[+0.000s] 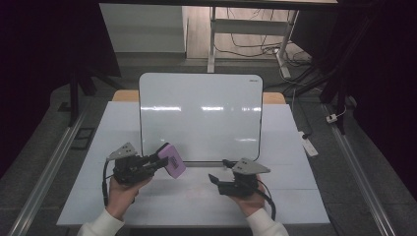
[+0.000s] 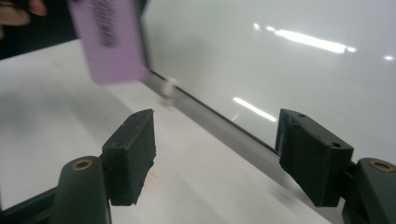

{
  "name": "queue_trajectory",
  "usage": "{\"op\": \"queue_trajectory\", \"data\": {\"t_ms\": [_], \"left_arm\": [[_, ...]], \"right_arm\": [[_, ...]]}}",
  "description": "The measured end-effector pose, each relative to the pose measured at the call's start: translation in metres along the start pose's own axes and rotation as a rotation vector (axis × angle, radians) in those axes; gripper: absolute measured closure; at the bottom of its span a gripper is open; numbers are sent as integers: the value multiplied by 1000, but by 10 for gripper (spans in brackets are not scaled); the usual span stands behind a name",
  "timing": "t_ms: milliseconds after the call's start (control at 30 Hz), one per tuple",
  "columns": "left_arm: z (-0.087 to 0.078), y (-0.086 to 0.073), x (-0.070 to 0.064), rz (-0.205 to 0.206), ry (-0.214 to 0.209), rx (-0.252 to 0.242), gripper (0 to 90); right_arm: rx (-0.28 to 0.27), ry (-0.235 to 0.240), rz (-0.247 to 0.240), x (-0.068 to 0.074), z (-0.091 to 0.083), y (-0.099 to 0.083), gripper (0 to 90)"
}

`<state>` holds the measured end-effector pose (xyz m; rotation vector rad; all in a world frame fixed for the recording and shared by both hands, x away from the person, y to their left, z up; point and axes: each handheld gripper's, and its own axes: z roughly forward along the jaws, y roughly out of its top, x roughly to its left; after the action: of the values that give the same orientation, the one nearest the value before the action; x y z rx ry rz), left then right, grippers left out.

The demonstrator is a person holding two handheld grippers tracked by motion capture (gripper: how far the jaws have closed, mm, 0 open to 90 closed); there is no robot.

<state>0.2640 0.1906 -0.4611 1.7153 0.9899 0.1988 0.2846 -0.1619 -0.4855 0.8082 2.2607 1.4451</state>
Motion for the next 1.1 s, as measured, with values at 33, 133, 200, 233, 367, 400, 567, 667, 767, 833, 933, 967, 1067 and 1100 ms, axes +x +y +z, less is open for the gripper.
{"op": "queue_trajectory", "data": {"t_ms": [33, 133, 200, 233, 367, 400, 567, 667, 767, 833, 933, 967, 1067, 1100], "left_arm": [[-3, 0, 2, -2, 4, -5, 641], [-6, 1, 3, -4, 11, -10, 641], [-8, 1, 4, -5, 14, -11, 641], [-9, 2, 5, -1, 18, -9, 641], [-13, 3, 7, 1, 28, -7, 641], [-13, 4, 7, 2, 31, -6, 641], [-16, 9, 8, 9, 48, 0, 640], [-19, 15, 6, 16, 52, 1, 640], [-22, 21, 5, 26, 60, -2, 639], [-25, 28, 5, 22, 64, -3, 639], [-30, 38, 5, 29, 85, 0, 639], [-31, 41, 6, 31, 94, -2, 639], [-36, 49, 10, 28, 120, -19, 638], [-37, 51, 12, 26, 127, -24, 638]], "right_arm": [[2, -15, 1, -6, -5, -2, 285], [-2, -52, 13, -22, -22, -8, 290], [3, -70, 21, -31, -31, -11, 295], [7, -80, 18, -35, -34, -12, 295], [22, -107, 0, -50, -43, -19, 295], [22, -107, 0, -50, -43, -19, 295], [29, -133, 16, -69, -52, -29, 295], [35, -143, 24, -72, -54, -31, 296], [36, -160, 27, -75, -57, -32, 297], [38, -179, 20, -74, -59, -34, 299], [39, -191, 14, -74, -59, -34, 299], [38, -198, 12, -73, -60, -34, 300], [35, -207, 9, -72, -60, -34, 301], [36, -210, 10, -72, -59, -34, 301]]}}
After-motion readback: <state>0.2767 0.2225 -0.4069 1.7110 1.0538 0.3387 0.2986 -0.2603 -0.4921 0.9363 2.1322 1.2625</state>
